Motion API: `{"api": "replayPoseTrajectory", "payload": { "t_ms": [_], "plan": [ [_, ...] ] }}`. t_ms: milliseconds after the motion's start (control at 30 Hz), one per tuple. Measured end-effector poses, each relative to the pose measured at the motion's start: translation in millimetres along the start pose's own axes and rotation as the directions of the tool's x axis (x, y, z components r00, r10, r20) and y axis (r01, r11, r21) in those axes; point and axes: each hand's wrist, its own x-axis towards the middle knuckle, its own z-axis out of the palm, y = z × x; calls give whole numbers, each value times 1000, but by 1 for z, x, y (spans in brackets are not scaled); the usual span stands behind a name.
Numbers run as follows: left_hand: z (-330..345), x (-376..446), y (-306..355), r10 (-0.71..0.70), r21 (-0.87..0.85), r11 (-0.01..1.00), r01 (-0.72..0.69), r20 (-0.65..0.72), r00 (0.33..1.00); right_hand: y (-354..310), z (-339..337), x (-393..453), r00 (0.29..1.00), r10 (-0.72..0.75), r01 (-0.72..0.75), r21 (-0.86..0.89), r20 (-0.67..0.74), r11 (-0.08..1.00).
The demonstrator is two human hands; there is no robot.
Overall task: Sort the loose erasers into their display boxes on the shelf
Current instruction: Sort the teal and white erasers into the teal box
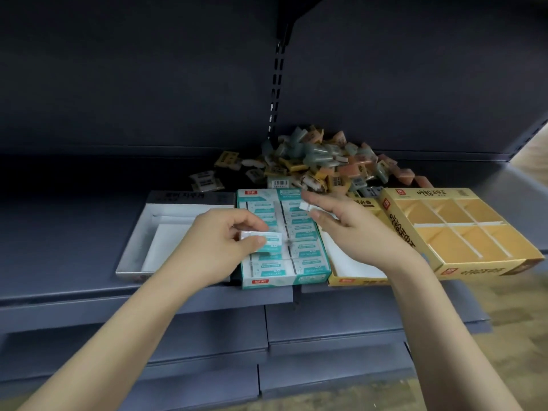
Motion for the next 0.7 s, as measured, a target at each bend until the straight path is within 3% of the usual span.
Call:
{"api": "replayPoseTrajectory", "payload": {
  "t_ms": [133,267,500,700],
  "plan": [
    [16,-2,-1,99,218,971,-96,-5,995,6,5,-9,998,-14,13,-13,-55,1000],
    [20,0,-4,293,566,781,-264,41,955,5,6,-15,996,-67,61,-124,-52,990],
    [13,-3,-11,368,800,496,-337,157,916,3,1,-22,994,-86,74,-171,-68,983],
    [6,-4,-14,385,800,498,-335,142,912,4,1,-22,993,-107,96,-192,-51,977]
  ]
}}
